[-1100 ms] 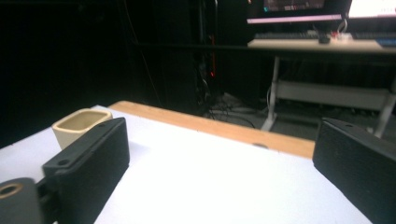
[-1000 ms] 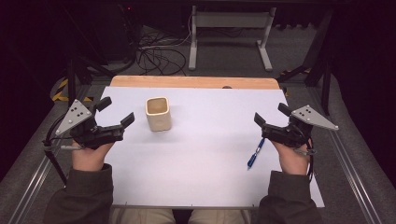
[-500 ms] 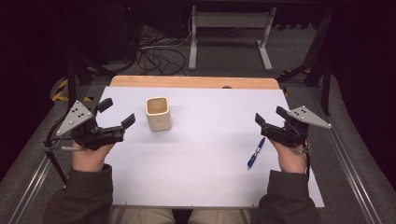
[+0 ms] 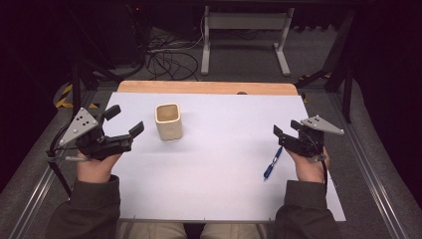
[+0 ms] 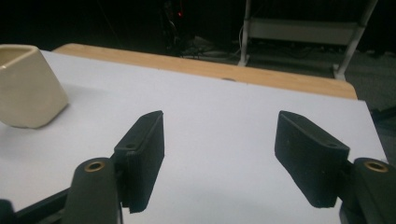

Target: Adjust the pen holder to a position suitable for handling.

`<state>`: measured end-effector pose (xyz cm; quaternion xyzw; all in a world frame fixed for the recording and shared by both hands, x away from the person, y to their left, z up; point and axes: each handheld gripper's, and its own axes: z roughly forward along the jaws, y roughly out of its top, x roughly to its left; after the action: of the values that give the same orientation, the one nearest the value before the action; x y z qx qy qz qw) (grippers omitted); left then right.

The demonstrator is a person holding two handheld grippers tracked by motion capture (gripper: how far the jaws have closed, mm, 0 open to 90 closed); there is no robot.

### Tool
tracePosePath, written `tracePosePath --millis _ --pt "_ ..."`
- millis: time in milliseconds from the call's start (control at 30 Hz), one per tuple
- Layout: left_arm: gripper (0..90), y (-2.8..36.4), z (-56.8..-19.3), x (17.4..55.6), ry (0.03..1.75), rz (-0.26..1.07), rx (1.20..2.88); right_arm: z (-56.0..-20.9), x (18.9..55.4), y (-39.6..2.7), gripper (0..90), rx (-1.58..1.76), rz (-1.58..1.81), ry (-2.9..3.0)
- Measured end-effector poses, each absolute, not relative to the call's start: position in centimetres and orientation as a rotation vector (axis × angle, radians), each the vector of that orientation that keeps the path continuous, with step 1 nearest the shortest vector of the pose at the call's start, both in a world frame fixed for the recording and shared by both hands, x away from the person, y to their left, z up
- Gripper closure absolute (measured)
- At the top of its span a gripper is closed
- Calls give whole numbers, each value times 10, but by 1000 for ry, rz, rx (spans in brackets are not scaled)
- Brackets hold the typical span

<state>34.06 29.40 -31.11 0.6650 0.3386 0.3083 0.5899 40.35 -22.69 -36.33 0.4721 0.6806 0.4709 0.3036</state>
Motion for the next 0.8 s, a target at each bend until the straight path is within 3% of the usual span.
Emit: tracePosePath --millis 800 --pt "114 293 -314 342 814 708 1570 -390 420 -231 444 1474 1163 1888"
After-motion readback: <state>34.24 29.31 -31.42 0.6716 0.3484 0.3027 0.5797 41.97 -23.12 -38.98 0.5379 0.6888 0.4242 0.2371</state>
